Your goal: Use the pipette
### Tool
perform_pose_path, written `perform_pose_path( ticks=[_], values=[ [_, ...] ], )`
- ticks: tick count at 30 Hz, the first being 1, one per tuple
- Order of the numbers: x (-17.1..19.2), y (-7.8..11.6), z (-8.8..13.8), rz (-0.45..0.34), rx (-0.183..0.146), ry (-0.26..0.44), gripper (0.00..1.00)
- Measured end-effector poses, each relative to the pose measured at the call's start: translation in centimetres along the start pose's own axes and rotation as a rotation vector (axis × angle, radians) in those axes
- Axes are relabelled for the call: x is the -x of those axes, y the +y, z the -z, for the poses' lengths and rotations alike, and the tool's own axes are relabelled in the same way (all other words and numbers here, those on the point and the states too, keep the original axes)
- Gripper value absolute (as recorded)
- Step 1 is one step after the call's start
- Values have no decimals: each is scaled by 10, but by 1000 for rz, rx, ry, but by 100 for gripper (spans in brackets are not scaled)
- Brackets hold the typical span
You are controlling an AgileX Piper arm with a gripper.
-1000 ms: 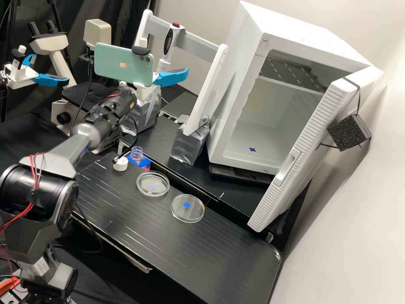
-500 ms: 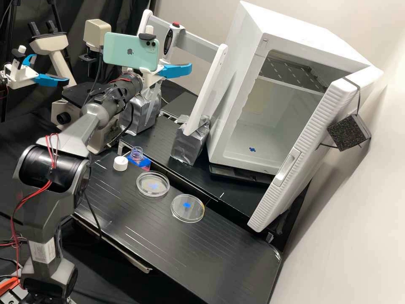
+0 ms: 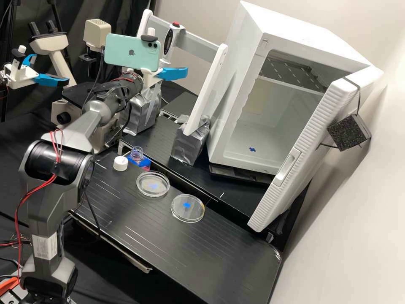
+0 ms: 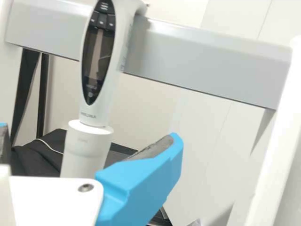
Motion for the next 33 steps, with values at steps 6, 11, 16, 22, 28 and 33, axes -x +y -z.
perform_pose_path(
  ticks=[6,11,16,22,28,33],
  values=[
    [-1,2,-2,-5,0,-6,0],
    [-1,2,-3,-6,-1,-8,0],
    [-4,5,-6,-12,-1,-16,0],
    [-8,2,-8,1,-2,-18,0],
    [-8,2,-8,2,-4,-18,0],
    [-8,2,-8,1,-11,-18,0]
  ],
)
